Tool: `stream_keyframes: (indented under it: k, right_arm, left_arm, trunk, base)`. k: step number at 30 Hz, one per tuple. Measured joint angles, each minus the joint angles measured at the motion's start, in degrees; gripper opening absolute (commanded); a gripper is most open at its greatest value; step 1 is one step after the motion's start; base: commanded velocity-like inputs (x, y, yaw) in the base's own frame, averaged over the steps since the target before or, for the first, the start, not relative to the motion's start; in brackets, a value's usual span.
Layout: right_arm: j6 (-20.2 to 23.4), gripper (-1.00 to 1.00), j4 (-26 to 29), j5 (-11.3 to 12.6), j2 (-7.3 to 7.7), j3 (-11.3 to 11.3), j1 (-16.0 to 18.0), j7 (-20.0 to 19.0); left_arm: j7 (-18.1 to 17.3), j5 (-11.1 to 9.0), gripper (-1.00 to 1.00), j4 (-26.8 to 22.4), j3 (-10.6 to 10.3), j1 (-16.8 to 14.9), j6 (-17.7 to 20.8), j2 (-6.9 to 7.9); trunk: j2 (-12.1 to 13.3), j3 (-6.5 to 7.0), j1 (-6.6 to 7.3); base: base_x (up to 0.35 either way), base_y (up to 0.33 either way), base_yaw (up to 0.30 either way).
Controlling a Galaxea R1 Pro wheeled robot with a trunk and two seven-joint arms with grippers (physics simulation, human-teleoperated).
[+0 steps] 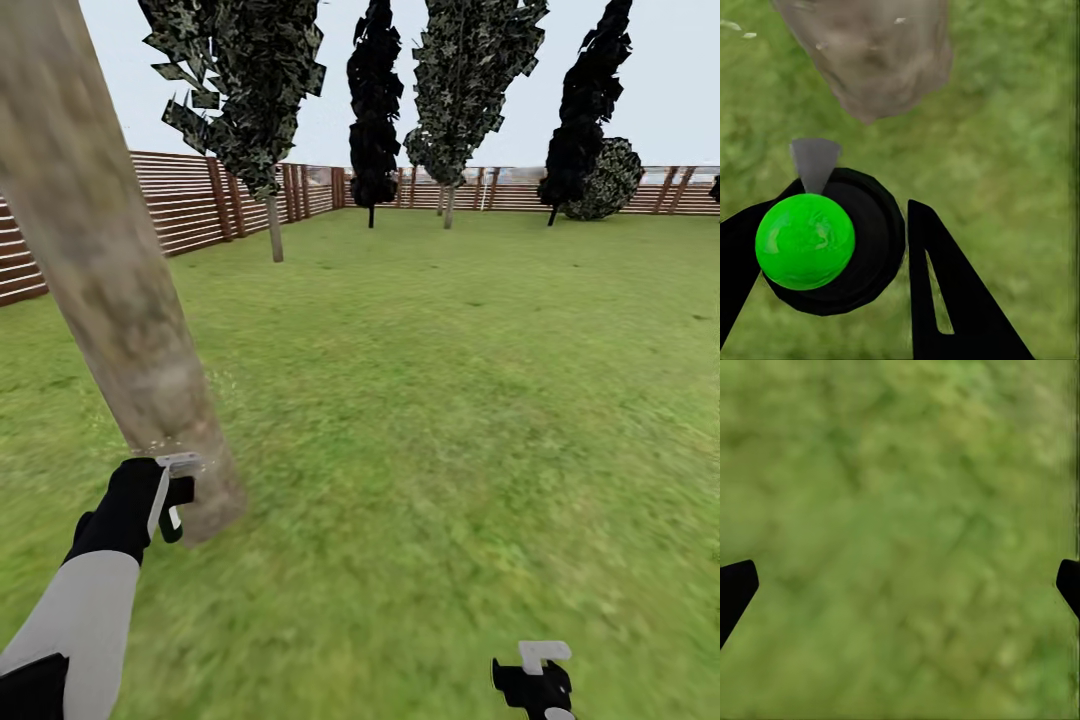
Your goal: In the garden, pick up the pesticide atomizer on the floor and spray pesticide onto both trees until each tree trunk is fully covered.
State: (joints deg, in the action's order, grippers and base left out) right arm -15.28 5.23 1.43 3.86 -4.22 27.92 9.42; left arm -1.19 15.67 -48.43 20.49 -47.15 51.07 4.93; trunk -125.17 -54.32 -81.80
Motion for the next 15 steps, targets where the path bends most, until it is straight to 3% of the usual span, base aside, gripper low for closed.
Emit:
stream_keyframes:
  k: [11,15]
  right_arm:
    - [0.0,1.00,0.0,0.0,0.00,0.0,0.0,0.0]
    - [0.0,1.00,0.0,0.0,-0.01,0.0,0.0,0.0]
  left_arm:
    - [0.1,0.1,-1.00,0.0,0.0,-0.3,0.0,-0.33]
    - [0.1,0.1,-1.00,0.0,0.0,-0.4,0.0,-0.51]
  trunk:
    - [0.0,0.00,0.01]
    - [0.0,0.00,0.02]
  base:
    - [0.064,-0.276,0.000]
    - [0.154,-0.264,0.131]
